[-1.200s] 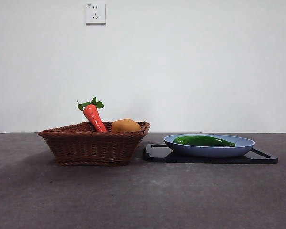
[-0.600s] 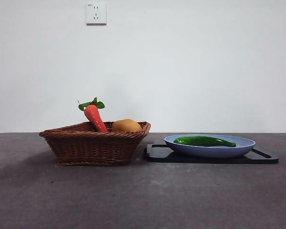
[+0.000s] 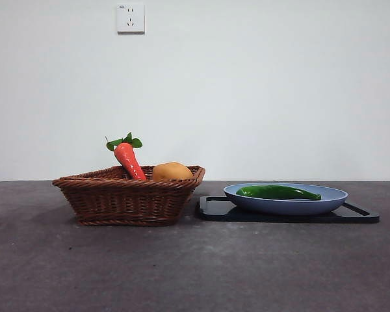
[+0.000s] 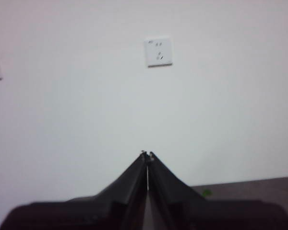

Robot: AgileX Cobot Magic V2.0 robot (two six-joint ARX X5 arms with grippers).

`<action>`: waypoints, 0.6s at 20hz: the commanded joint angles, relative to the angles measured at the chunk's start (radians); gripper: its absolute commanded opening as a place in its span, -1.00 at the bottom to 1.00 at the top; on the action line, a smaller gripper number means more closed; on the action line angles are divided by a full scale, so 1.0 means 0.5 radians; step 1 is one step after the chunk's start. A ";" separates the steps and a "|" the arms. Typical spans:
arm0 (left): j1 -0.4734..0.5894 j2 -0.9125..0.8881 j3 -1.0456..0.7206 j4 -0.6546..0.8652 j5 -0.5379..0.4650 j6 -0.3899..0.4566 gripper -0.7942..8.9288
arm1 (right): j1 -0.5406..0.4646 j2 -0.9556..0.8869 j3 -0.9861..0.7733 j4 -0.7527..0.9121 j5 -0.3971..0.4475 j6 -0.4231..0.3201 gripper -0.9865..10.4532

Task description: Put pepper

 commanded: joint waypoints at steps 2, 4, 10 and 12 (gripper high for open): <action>0.050 -0.258 -0.396 0.041 0.001 0.019 -0.82 | 0.002 0.015 0.035 -0.002 0.004 0.005 -0.81; 0.075 -0.401 -0.602 0.038 0.002 -0.015 -0.82 | 0.002 0.015 0.035 -0.002 0.004 0.005 -0.81; 0.123 -0.762 -1.086 0.037 0.006 -0.168 -0.82 | 0.002 0.015 0.034 -0.002 0.004 0.005 -0.81; 0.123 -0.847 -1.212 0.037 0.003 -0.174 -0.82 | 0.002 0.015 0.035 -0.002 0.004 0.005 -0.81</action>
